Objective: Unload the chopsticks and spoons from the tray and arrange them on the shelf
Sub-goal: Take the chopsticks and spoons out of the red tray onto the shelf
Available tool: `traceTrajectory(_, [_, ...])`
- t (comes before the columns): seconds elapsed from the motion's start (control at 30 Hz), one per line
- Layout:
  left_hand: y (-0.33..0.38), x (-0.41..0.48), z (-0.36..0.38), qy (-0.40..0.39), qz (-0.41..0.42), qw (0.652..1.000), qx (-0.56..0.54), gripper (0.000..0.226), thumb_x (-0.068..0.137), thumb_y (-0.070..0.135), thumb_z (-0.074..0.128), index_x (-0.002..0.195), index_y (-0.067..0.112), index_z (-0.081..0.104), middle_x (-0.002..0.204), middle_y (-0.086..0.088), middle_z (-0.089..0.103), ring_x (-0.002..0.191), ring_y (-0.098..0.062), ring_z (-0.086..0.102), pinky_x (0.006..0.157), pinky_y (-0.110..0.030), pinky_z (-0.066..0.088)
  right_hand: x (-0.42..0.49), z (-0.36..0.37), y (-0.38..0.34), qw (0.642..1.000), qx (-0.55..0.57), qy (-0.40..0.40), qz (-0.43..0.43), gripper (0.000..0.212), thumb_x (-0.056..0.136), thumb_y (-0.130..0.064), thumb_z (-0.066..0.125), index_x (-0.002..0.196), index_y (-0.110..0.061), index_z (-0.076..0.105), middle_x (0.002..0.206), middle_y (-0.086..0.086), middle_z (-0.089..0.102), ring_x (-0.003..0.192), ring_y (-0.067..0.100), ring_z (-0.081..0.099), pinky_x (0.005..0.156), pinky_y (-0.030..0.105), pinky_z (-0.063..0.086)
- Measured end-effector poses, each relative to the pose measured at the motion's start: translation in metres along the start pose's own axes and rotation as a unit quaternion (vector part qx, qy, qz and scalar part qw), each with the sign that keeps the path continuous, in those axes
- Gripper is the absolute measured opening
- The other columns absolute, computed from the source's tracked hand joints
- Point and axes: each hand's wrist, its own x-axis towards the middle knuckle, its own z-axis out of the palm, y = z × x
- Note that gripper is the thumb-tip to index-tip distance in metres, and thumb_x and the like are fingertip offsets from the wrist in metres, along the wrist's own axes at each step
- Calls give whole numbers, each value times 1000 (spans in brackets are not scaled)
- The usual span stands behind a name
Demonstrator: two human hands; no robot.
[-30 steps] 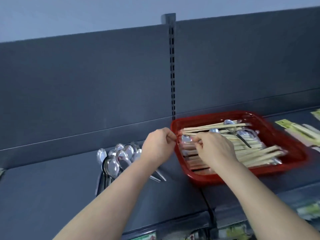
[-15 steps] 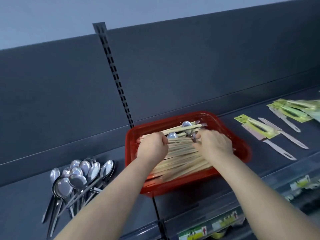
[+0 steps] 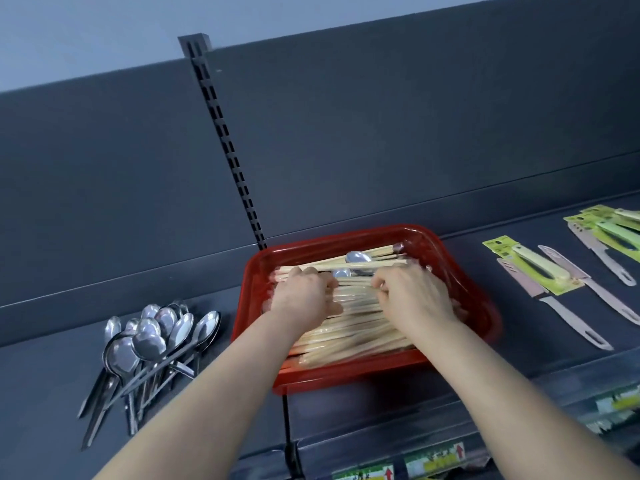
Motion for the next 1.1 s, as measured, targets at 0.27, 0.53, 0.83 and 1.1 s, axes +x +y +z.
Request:
traceTrajectory(0.27, [3,-5,-9,-30,1,999,-11,20,85,37,66,102,30,57,106,5,62,112,-19,50,97,-40,41,2,-7,10,998,-53,-6,28,41,88,-3,43,120,-24,57,121,-2,60,115,21,52,86,32,44])
traceTrajectory(0.53, [-18,-15,-39,31,-22,999,18,13,89,29,61,100,27,66,104,2,67,99,-22,61,83,-33,49,-4,-5,-4,999,-28,34,-6,29,92,-12,52,112,-32,58,112,-8,62,108,17,54,86,31,43])
traceTrajectory(0.83, [-53,-34,-46,80,-102,991,-30,20,91,18,52,107,21,63,106,-3,66,99,-27,60,73,-29,42,6,9,-35,981,-93,-161,-50,24,90,-15,58,110,-23,69,113,4,64,107,26,58,80,31,44])
traceTrajectory(1.1, [-65,-46,-39,165,-150,956,-188,6,89,18,56,86,21,60,68,4,58,71,-22,55,64,-29,43,9,-3,-53,995,12,-94,-12,21,97,-18,47,116,-21,54,111,4,64,99,28,61,67,28,37])
